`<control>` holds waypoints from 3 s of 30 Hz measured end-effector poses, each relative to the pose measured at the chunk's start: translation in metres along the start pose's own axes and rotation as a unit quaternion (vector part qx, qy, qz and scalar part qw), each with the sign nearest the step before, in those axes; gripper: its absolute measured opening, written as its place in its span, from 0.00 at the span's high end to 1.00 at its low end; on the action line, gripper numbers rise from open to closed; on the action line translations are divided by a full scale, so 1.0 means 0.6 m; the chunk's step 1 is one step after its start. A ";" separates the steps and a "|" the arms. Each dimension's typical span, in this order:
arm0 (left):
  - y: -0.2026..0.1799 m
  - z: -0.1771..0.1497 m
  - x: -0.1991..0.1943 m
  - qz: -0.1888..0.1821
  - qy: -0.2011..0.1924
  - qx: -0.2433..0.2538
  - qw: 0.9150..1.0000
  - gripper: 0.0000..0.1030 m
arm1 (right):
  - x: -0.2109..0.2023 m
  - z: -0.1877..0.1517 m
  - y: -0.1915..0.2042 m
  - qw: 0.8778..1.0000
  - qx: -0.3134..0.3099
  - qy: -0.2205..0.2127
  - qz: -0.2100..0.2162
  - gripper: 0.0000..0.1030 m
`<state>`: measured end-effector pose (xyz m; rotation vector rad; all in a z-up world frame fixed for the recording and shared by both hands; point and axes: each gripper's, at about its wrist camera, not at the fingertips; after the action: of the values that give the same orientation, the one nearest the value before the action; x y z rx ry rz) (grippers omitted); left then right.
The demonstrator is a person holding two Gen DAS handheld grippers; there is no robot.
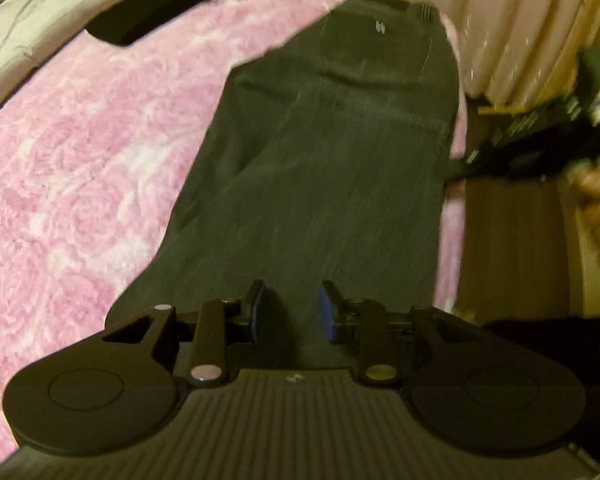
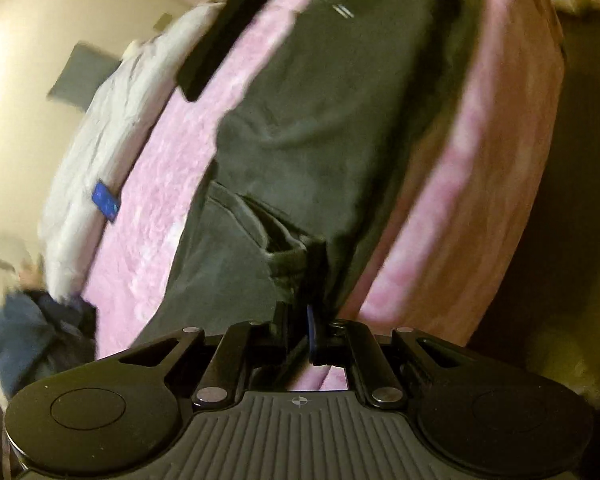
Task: Fold clothes
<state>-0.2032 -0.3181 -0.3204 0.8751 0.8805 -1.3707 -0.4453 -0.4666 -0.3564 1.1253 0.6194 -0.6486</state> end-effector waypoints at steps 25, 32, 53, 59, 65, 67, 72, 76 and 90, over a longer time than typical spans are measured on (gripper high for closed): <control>0.037 -0.210 -0.058 0.104 -0.071 0.406 0.905 0.37 | 0.039 -0.346 0.202 0.659 -0.751 0.013 -0.035 0.24; 0.006 -0.217 0.026 0.111 -0.107 0.558 0.815 0.67 | 0.066 -0.347 0.193 0.657 -0.751 -0.014 -0.066 0.24; -0.012 0.155 -0.189 0.046 -0.093 0.386 0.917 0.93 | -0.046 -0.060 0.120 0.832 -0.548 -0.083 -0.006 0.86; -0.103 0.430 -0.187 0.043 -0.087 0.418 0.903 0.93 | -0.112 0.194 0.034 0.958 -0.262 -0.072 0.087 0.86; -0.189 0.676 -0.016 0.013 -0.098 0.347 0.932 0.67 | -0.051 0.364 -0.181 0.995 -0.012 -0.019 0.096 0.82; -0.196 0.696 0.035 0.004 -0.087 0.333 0.939 0.67 | -0.039 0.386 -0.228 0.995 0.030 -0.015 0.091 0.75; -0.186 0.655 0.139 -0.016 -0.024 0.308 0.951 0.67 | -0.082 0.407 -0.256 0.992 0.057 -0.053 0.100 0.26; -0.154 0.609 0.193 -0.024 0.011 0.261 0.965 0.67 | -0.099 0.435 -0.255 0.990 0.058 -0.098 0.083 0.24; -0.103 0.568 0.244 -0.026 0.005 0.191 0.981 0.67 | -0.065 0.519 -0.270 0.994 -0.059 -0.089 -0.023 0.89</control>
<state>-0.2600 -0.6894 -0.3081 1.1581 0.6595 -1.6114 -0.5533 -0.8017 -0.3302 0.9334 0.5242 -0.7332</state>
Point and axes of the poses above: each gripper's, at about its wrist camera, not at the fingertips, and x roughly the way its jaws point, y to its left, z to its top, and after that the axes turned 3 degrees about y, right-handed
